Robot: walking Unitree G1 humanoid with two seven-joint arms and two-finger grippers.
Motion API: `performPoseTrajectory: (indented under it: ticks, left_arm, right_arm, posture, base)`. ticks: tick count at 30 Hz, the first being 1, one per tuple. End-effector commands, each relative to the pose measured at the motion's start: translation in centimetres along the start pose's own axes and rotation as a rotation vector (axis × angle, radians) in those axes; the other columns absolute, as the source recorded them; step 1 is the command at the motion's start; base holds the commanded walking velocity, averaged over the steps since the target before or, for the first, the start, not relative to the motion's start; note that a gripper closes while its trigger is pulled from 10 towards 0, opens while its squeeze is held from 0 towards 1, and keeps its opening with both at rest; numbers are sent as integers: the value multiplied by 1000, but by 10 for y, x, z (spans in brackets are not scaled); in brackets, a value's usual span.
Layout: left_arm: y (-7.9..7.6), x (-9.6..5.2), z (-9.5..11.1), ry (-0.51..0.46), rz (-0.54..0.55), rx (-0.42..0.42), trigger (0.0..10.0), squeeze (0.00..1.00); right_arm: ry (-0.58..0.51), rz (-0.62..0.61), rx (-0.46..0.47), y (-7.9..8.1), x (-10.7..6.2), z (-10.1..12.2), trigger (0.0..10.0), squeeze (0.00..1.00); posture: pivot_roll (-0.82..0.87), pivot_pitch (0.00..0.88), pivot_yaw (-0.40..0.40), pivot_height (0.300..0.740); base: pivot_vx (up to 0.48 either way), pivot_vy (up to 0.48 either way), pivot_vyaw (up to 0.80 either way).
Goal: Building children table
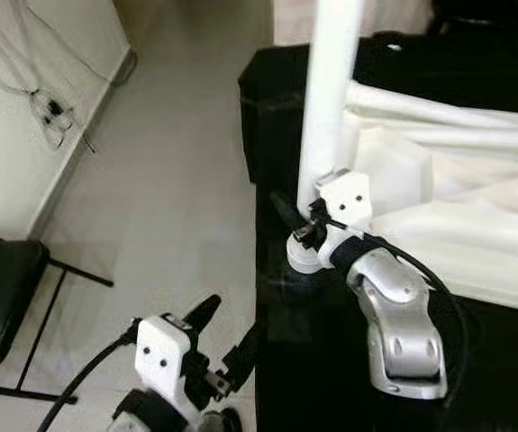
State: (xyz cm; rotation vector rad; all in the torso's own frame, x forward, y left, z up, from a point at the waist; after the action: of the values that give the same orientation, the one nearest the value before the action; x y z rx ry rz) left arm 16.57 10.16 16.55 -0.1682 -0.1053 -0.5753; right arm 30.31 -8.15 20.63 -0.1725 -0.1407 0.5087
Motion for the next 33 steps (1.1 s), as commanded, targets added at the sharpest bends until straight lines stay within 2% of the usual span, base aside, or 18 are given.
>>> performPoseTrajectory:
  ticks: [1, 2, 4, 5, 6, 7, 8, 11, 13, 15, 16, 17, 18, 19, 20, 21, 28, 33]
  left_arm:
    - [1, -2, -4, 15, 6, -14, 10000, 0]
    - [2, -2, -4, 11, 13, -11, 10000, 0]
    - [2, -2, -4, 11, 13, -11, 10000, 0]
    - [2, -3, -3, 10, 14, -9, 10000, 0]
    - [1, -3, -3, 11, 12, -12, 10000, 0]
    - [1, -3, -3, 12, 9, -16, 10000, 0]
    - [0, -4, -3, 12, 6, -18, 10000, 0]
    - [0, -4, -3, 12, 6, -18, 10000, 0]
    - [0, -4, -3, 13, 4, -20, 10000, 0]
    - [-3, -5, -2, 10, 2, -22, 10000, 0]
    - [-3, -5, -2, 10, 2, -22, 10000, 0]
    - [-4, -5, -2, 10, 2, -22, 10000, 0]
    - [-4, -5, -2, 10, 2, -22, 10000, 0]
    - [-5, -5, -2, 9, 1, -21, 10000, 0]
    - [-5, -5, -2, 9, 1, -21, 10000, 0]
    - [-7, -6, -1, 10, 1, -21, 10000, 0]
    - [-11, -10, 0, 17, 0, -22, 10000, 0]
    - [-14, -13, 1, 21, 0, -24, 10000, 0]
  right_arm:
    - [171, 9, 82, 9, 2, -37, 4157, 0]
    - [169, 39, 84, 12, 6, -34, 6863, 0]
    - [169, 39, 84, 12, 6, -34, 6863, 0]
    - [152, 98, 92, 15, 10, -31, 10000, 0]
    - [125, 131, 108, 16, 14, -23, 10000, 875]
    - [88, 205, 130, 19, 16, -14, 10000, 1000]
    - [54, 271, 135, 21, 18, -6, 10000, 1000]
    - [54, 271, 135, 21, 18, -6, 10000, 1000]
    - [17, 319, 131, 21, 19, 1, 10000, 1000]
    - [-37, 593, 68, 17, 23, 7, 10000, 1000]
    - [-37, 593, 68, 17, 23, 7, 10000, 1000]
    - [-21, 729, 49, 13, 25, 2, 10000, 1000]
    - [-21, 729, 49, 13, 25, 2, 10000, 1000]
    - [-13, 830, 10, 9, 26, -1, 10000, 890]
    - [-13, 830, 10, 9, 26, -1, 10000, 890]
    - [-9, 907, -9, 7, 32, 0, 10000, 0]
    - [-36, 1045, 7, 9, 50, 21, 10000, 0]
    - [-46, 1120, -5, 12, 55, 29, 10000, 0]
  posture:
    - [-3, 207, 39, 740]
    - [7, 212, 37, 740]
    - [7, 212, 37, 740]
    - [9, 218, 41, 740]
    - [9, 224, 41, 740]
    - [9, 227, 40, 740]
    - [9, 231, 39, 740]
    - [9, 231, 39, 740]
    - [9, 232, 39, 740]
    - [19, 241, 32, 740]
    - [19, 241, 32, 740]
    - [25, 244, 29, 740]
    - [25, 244, 29, 740]
    - [35, 244, 28, 740]
    - [35, 244, 28, 740]
    - [44, 249, 29, 740]
    - [62, 264, 24, 740]
    - [69, 270, 24, 740]
  base:
    - [0, 0, 0]
    - [0, 0, 0]
    - [0, 0, 0]
    - [0, 0, 0]
    - [0, 0, 0]
    - [0, 0, 0]
    - [0, 0, 0]
    - [0, 0, 0]
    - [0, 0, 0]
    - [0, 0, 0]
    - [0, 0, 0]
    - [0, 0, 0]
    - [0, 0, 0]
    - [0, 0, 0]
    - [0, 0, 0]
    - [0, 0, 0]
    - [0, 0, 0]
    - [0, 0, 0]
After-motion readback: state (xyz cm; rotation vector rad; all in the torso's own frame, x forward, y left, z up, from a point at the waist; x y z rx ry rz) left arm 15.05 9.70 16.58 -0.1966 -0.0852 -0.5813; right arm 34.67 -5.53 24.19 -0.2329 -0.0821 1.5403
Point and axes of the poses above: a point about 5 cm out from each wrist's last joint towards the gripper, its own x axis pointing out of the wrist towards the gripper, its own z axis along the axis of the wrist's last joint, y = z × x, the point moved 1 cm from there along x, pointing out of the wrist towards the gripper, and after that the axes turned 1 degree about -x, right-handed, at the moved point
